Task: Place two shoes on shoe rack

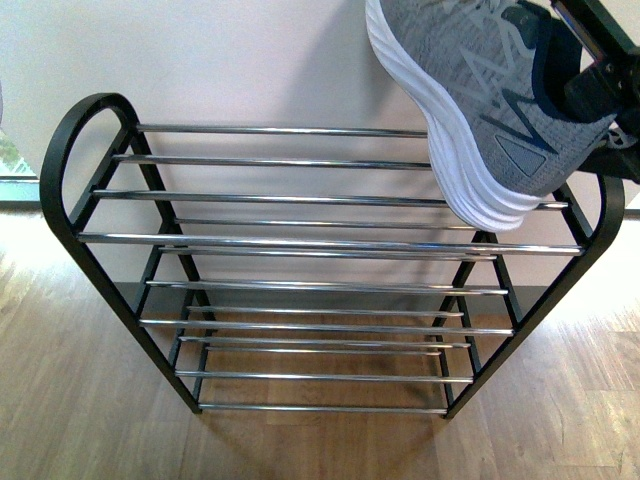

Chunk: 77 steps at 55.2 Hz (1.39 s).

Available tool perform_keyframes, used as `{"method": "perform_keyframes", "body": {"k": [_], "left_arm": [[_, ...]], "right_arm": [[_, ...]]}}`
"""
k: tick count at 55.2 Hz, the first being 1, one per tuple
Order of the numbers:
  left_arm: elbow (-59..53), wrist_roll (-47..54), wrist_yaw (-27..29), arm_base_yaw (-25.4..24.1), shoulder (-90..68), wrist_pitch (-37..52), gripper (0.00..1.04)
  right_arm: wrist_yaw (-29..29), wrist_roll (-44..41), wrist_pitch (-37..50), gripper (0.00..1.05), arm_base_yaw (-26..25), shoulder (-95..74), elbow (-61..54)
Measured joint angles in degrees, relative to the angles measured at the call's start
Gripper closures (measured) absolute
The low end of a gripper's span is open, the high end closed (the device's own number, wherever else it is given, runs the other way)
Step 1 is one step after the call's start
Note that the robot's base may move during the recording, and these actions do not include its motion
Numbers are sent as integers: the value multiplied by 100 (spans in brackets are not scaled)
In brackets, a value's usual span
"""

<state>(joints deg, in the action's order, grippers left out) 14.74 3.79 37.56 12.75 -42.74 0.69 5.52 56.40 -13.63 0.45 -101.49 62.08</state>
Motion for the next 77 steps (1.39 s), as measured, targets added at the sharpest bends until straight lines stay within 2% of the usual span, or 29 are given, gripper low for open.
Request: {"method": "perform_keyframes", "body": {"k": [26, 50, 54, 60, 77], "left_arm": [[0, 0, 0, 0, 0, 2, 103], [0, 0, 0, 0, 0, 2, 103], [0, 0, 0, 0, 0, 0, 103], [0, 0, -2, 0, 0, 2, 103], [0, 0, -2, 0, 0, 2, 103]], "right_arm": [[-522, 726, -511, 98, -164, -201, -72], [-546, 938, -463, 98, -247, -120, -109], [-527, 933, -404, 88, -251, -98, -114], [-457, 935, -374, 63, -278, 103, -107], [-378, 474, -560, 14, -442, 435, -52]]}}
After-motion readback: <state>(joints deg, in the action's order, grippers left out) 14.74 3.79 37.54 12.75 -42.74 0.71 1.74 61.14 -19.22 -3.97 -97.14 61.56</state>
